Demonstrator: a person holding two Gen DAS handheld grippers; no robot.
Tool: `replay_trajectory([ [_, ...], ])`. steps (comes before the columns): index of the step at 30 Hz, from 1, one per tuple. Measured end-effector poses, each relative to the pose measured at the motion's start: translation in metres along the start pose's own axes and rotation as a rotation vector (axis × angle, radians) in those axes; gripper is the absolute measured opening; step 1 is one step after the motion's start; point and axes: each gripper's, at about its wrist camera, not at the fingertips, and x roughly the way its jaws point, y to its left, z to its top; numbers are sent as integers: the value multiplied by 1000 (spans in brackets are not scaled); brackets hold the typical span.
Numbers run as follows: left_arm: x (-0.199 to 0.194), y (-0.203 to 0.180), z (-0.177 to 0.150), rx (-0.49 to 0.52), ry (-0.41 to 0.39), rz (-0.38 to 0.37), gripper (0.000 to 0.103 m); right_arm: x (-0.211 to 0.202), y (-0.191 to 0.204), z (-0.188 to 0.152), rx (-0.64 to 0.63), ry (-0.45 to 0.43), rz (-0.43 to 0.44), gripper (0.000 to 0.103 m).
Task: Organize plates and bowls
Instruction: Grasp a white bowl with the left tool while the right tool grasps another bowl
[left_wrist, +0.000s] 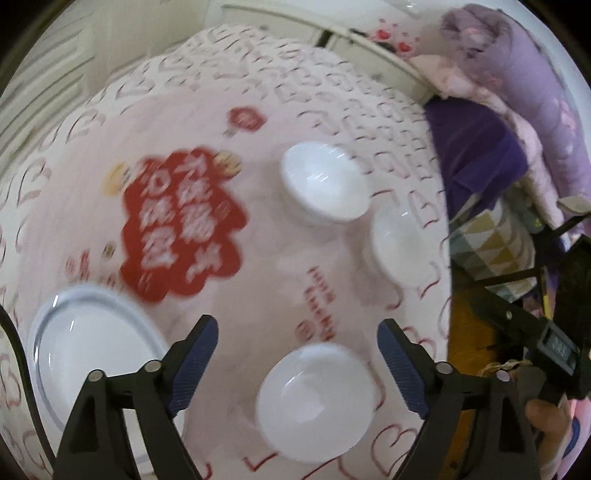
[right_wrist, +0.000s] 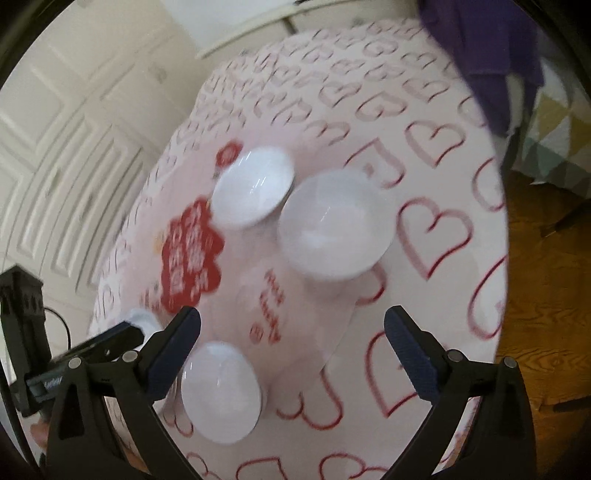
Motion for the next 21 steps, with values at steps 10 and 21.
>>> replay_trajectory([
  [10,71,-52,45,56,92,-42,91,32,-47,51,63,38,-86,102],
  [21,164,-67,72,-9,190,-12,73,87,-76,57,97,129,-90,94],
])
